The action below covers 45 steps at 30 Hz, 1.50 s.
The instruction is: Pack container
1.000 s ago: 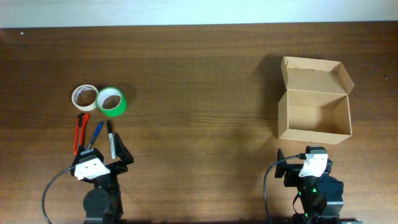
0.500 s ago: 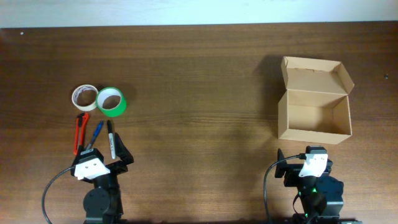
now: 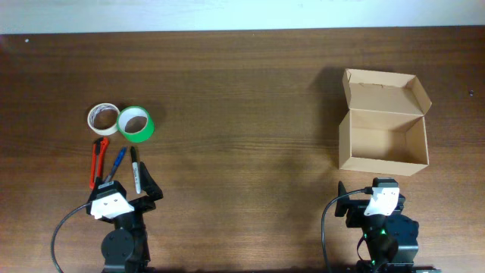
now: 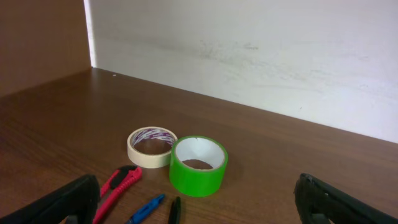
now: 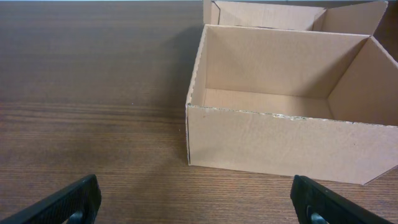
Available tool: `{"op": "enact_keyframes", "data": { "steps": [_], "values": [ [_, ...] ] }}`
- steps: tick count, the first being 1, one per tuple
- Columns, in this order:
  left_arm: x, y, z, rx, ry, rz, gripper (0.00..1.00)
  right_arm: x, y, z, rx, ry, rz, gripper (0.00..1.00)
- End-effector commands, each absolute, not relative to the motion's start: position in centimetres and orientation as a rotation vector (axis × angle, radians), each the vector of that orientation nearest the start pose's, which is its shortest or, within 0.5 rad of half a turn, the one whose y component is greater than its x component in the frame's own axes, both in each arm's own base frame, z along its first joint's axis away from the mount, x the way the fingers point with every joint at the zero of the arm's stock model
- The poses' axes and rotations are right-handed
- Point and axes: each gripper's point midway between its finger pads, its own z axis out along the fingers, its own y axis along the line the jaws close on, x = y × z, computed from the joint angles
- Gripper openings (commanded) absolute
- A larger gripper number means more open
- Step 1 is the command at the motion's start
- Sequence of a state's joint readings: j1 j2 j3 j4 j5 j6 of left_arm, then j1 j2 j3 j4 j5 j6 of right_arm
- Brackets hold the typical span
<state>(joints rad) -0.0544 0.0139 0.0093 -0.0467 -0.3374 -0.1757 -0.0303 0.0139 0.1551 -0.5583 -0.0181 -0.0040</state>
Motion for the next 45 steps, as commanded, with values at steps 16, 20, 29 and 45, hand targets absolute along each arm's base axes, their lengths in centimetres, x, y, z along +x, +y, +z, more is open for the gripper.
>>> {"op": "enact_keyframes", "data": {
  "steps": [16, 20, 29, 45],
  "values": [
    [24.0, 4.4, 16.4, -0.344, 1.583, 0.104, 1.0, 21.5, -0.7, 11.1, 0.025, 1.983, -0.024, 0.99],
    [24.0, 4.4, 16.4, -0.344, 1.583, 0.104, 1.0, 21.5, -0.7, 11.1, 0.025, 1.983, -0.024, 0.99],
    [24.0, 4.4, 16.4, -0.344, 1.583, 0.104, 1.0, 21.5, -0.7, 11.1, 0.025, 1.983, -0.024, 0.99],
    [24.0, -3.0, 19.8, -0.013, 1.557, -0.254, 1.0, 21.5, -0.7, 11.1, 0.025, 1.983, -0.024, 0.99]
  ]
}}
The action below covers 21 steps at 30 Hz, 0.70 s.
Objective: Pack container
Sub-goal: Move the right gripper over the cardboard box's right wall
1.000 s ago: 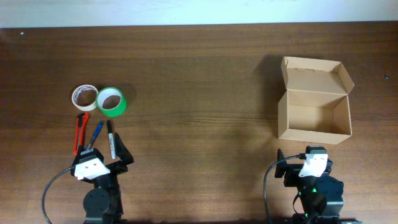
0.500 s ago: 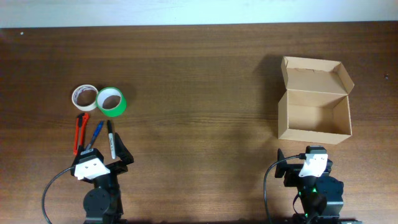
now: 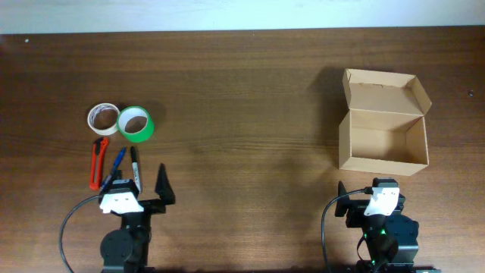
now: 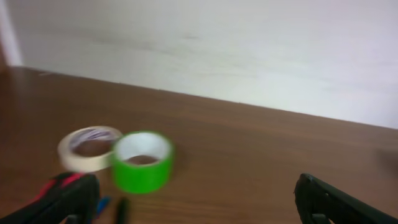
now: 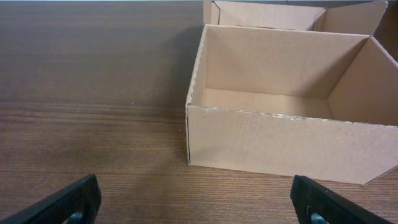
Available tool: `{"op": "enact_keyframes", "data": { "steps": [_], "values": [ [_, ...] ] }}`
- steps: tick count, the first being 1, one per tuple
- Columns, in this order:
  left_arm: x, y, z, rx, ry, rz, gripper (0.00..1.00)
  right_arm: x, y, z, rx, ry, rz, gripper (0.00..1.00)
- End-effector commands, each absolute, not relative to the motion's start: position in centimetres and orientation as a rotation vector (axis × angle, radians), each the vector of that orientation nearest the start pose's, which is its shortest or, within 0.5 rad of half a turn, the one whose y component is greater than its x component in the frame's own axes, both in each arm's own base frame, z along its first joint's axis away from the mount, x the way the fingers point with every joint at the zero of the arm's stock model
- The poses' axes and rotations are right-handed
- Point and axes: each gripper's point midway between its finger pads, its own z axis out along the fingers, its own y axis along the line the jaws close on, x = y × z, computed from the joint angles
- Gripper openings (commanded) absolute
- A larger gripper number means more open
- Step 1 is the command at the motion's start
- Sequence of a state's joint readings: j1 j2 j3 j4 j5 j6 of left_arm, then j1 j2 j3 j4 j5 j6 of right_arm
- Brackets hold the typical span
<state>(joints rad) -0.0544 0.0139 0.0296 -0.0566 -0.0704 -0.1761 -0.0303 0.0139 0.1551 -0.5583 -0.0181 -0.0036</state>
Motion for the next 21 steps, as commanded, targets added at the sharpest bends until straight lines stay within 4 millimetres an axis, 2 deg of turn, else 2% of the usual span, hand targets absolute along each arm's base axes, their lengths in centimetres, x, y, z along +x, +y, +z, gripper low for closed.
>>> {"op": "enact_keyframes", "data": {
  "steps": [1, 5, 11, 21],
  "values": [
    [23.8, -3.4, 20.2, 0.006, 1.55, -0.272, 1.0, 21.5, -0.7, 11.1, 0.025, 1.983, -0.024, 0.99],
    [23.3, -3.3, 22.7, 0.008, 1.508, -0.269, 1.0, 21.5, -0.7, 11.1, 0.025, 1.983, -0.024, 0.99],
    [23.2, -3.1, 21.5, -0.01, 1.608, -0.26, 1.0, 21.5, -0.7, 11.1, 0.025, 1.983, -0.024, 0.99],
    [24.3, -1.9, 21.9, -0.068, 1.608, -0.2, 1.0, 21.5, -0.7, 11.1, 0.025, 1.982, -0.024, 0.99]
  ]
}}
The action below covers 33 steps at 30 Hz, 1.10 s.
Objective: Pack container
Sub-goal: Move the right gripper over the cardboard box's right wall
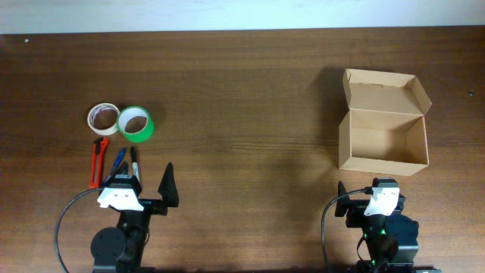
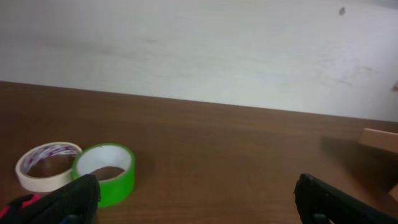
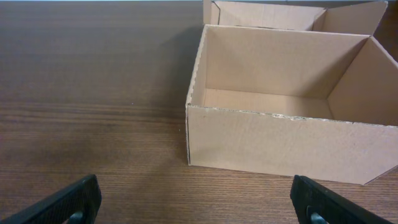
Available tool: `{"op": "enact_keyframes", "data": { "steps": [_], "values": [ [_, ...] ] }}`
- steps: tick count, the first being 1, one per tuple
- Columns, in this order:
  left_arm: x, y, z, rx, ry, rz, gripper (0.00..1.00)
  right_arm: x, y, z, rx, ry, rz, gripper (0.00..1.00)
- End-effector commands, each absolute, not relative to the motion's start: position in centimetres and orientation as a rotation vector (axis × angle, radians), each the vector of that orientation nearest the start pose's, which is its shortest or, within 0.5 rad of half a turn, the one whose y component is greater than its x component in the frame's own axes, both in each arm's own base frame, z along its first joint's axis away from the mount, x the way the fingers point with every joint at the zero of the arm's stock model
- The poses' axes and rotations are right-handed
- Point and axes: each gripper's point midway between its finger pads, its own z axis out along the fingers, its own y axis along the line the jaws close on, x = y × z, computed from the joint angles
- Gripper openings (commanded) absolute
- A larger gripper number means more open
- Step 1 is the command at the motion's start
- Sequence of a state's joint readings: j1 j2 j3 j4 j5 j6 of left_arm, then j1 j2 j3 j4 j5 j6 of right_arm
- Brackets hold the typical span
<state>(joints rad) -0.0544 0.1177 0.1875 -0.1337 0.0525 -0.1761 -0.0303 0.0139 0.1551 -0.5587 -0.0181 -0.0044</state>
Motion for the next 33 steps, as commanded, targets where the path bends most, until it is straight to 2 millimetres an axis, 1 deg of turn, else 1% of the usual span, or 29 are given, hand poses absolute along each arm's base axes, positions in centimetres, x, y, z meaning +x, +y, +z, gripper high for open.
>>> {"op": "enact_keyframes", "data": {
  "steps": [1, 5, 7, 9, 11, 14, 16, 18, 19, 22, 24, 26, 28, 30, 33],
  "values": [
    [24.3, -2.1, 22.1, -0.058, 1.6, -0.21, 1.0, 21.5, -0.7, 11.1, 0.025, 1.982, -0.024, 0.99],
    [24.3, -2.1, 23.0, -0.054, 1.564, -0.213, 1.0, 21.6, -0.2, 11.2, 0.028, 1.976, 0.02, 0.99],
    [24.3, -1.6, 23.6, -0.072, 1.54, -0.189, 1.0, 21.6, -0.2, 11.5, 0.112, 1.964, 0.077, 0.99],
    [24.3, -0.9, 23.4, -0.095, 1.544, -0.148, 1.0, 21.6, -0.2, 11.9, 0.164, 1.954, 0.112, 0.99],
    [24.4, -0.9, 23.0, -0.067, 1.561, -0.115, 1.0, 21.6, -0.2, 12.5, 0.173, 1.94, 0.119, 0.99],
    [24.7, -0.9, 22.5, -0.045, 1.591, -0.09, 1.0, 21.6, -0.4, 14.3, 0.179, 1.923, 0.109, 0.99],
    [25.1, -0.9, 23.1, -0.023, 1.604, -0.068, 1.0, 21.8, -0.8, 15.7, 0.196, 1.935, 0.085, 0.99],
    [25.6, -0.9, 23.8, 0.025, 1.624, -0.019, 1.0, 22.1, -1.3, 16.7, 0.22, 1.981, 0.053, 0.99],
    [25.9, -0.6, 24.0, 0.037, 1.645, 0.02, 1.0, 22.3, -1.5, 17.0, 0.226, 2.007, 0.036, 0.99],
    [27.4, 1.2, 24.9, 0.021, 1.733, 0.132, 1.0, 23.8, -1.9, 18.4, 0.2, 2.147, -0.019, 0.99],
    [29.0, 2.8, 25.5, 0.01, 1.809, 0.199, 1.0, 25.6, -2.0, 19.9, 0.198, 2.246, -0.031, 0.99],
    [30.2, 4.4, 26.0, -0.025, 1.863, 0.242, 1.0, 27.2, -2.4, 21.3, 0.217, 2.316, -0.032, 0.99],
    [31.5, 6.6, 26.5, -0.086, 1.911, 0.283, 0.99, 28.6, -2.6, 22.8, 0.234, 2.372, -0.003, 0.99],
    [32.9, 8.7, 26.9, -0.134, 1.954, 0.3, 1.0, 30.0, -3.7, 24.3, 0.287, 2.435, 0.0, 0.99],
    [34.7, 11.3, 27.3, -0.182, 2.009, 0.287, 1.0, 31.7, -5.4, 25.7, 0.36, 2.488, 0.019, 0.99]
  ]
}}
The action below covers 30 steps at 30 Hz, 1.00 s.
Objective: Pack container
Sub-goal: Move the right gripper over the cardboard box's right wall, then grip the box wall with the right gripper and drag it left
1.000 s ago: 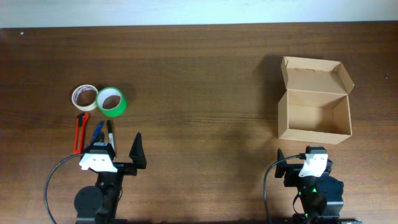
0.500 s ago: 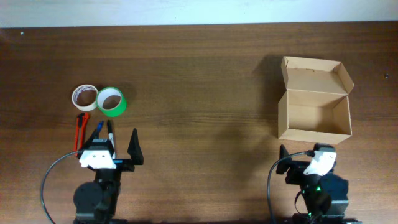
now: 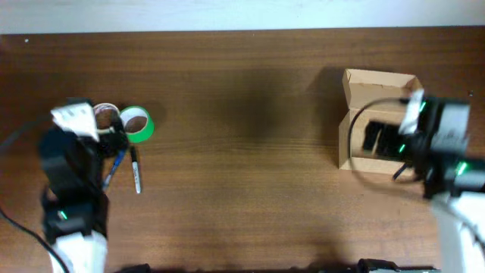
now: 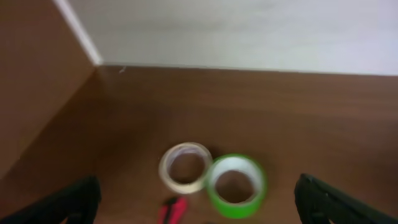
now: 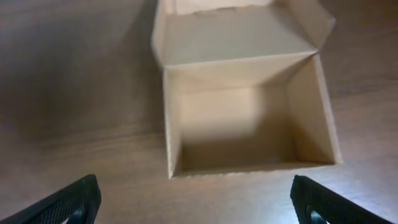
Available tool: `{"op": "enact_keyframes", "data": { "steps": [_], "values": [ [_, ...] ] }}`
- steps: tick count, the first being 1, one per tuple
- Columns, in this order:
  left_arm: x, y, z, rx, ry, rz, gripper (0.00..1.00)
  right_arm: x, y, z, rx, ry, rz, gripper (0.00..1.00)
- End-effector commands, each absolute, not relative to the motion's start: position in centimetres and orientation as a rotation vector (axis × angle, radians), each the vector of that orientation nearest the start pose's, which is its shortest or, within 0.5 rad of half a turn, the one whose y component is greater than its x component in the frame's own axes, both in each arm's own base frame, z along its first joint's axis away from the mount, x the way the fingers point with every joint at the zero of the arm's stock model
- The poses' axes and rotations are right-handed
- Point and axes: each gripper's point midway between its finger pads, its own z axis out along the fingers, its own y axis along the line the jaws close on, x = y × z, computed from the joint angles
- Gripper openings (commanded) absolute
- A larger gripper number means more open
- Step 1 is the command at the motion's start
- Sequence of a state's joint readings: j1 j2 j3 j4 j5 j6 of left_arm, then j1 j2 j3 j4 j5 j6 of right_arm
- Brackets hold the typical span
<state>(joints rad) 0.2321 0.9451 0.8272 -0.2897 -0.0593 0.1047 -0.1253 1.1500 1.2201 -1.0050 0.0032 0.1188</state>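
Note:
An open cardboard box point(image 5: 249, 124) lies under my right gripper point(image 5: 196, 208), with its lid flap point(image 5: 236, 37) folded back; nothing shows inside it. In the overhead view the right gripper point(image 3: 383, 139) hangs open above the box point(image 3: 350, 152). At the left lie a white tape roll point(image 4: 185, 168), a green tape roll point(image 4: 235, 186) and a red cutter point(image 4: 173, 210). My left gripper point(image 4: 199, 208) stands open high above them. The overhead view also shows the green tape roll point(image 3: 138, 121), a blue pen point(image 3: 115, 168) and a black marker point(image 3: 135, 171) beside the left gripper point(image 3: 106, 140).
The brown wooden table point(image 3: 242, 152) runs between the tool group and the box. A white wall point(image 4: 249, 31) stands along the table's far edge. The left arm point(image 3: 68, 174) covers part of the white tape roll and the cutter in the overhead view.
Both arms have left their low places at the table's front edge. The left gripper is now high over the tapes and cutter, the right one above the box. Both stay open.
At first both arms sat low at the front edge, grippers open, the left one facing the tapes. The left arm then turned toward the right while the right arm stayed still. Now both arms are raised, left over the tools, right over the box.

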Motion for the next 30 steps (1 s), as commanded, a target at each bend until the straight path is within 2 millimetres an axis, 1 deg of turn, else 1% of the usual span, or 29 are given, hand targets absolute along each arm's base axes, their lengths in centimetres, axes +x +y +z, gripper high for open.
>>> {"op": "enact_keyframes", "data": {
  "steps": [1, 5, 6, 8, 10, 11, 13, 14, 16, 17, 18, 19, 22, 23, 25, 28, 30],
  "values": [
    [35.4, 12.4, 27.4, -0.203, 2.027, 0.285, 1.0, 32.2, -5.7, 26.0, 0.375, 2.499, 0.039, 0.99],
    [37.2, 16.1, 27.1, -0.282, 2.101, 0.281, 1.0, 34.4, -6.1, 26.4, 0.401, 2.518, 0.14, 0.99],
    [37.6, 16.9, 26.9, -0.299, 2.117, 0.278, 0.99, 34.6, -6.2, 26.2, 0.404, 2.523, 0.153, 0.99],
    [38.6, 18.8, 26.0, -0.337, 2.152, 0.281, 1.0, 35.0, -5.5, 25.3, 0.395, 2.55, 0.216, 0.99],
    [38.9, 19.7, 25.0, -0.357, 2.17, 0.285, 1.0, 35.1, -5.4, 24.4, 0.403, 2.584, 0.226, 0.99],
    [39.0, 19.9, 24.6, -0.364, 2.178, 0.285, 1.0, 35.0, -5.4, 24.0, 0.409, 2.601, 0.23, 1.0],
    [39.0, 20.4, 23.9, -0.379, 2.194, 0.294, 1.0, 34.7, -5.3, 22.9, 0.434, 2.649, 0.242, 0.95],
    [38.9, 20.6, 23.6, -0.389, 2.203, 0.309, 1.0, 34.4, -5.1, 21.9, 0.45, 2.694, 0.252, 0.9],
    [38.9, 20.8, 23.3, -0.396, 2.21, 0.317, 1.0, 34.4, -4.7, 20.5, 0.46, 2.752, 0.268, 0.88],
    [38.9, 20.8, 23.3, -0.396, 2.21, 0.316, 1.0, 34.4, -4.0, 19.5, 0.462, 2.795, 0.282, 0.87],
    [38.9, 20.8, 23.3, -0.396, 2.21, 0.316, 0.99, 34.6, -3.5, 18.9, 0.451, 2.817, 0.294, 0.86],
    [38.9, 20.8, 23.3, -0.397, 2.211, 0.316, 1.0, 34.9, -2.4, 18.0, 0.417, 2.851, 0.31, 0.85],
    [38.9, 20.8, 23.2, -0.397, 2.215, 0.314, 1.0, 35.3, -0.6, 16.0, 0.364, 2.925, 0.284, 0.84],
    [38.9, 20.8, 23.2, -0.397, 2.216, 0.314, 1.0, 35.5, 0.0, 15.3, 0.348, 2.951, 0.256, 0.84],
    [38.9, 20.8, 23.2, -0.397, 2.216, 0.314, 1.0, 36.0, 0.6, 13.8, 0.347, 2.977, 0.153, 0.84],
    [38.8, 20.7, 23.2, -0.397, 2.217, 0.314, 1.0, 36.5, 0.3, 12.7, 0.381, 2.982, 0.005, 0.84],
    [38.8, 20.7, 23.2, -0.398, 2.217, 0.314, 1.0, 36.9, 0.1, 12.2, 0.379, 2.981, -0.042, 0.84]
  ]
}}
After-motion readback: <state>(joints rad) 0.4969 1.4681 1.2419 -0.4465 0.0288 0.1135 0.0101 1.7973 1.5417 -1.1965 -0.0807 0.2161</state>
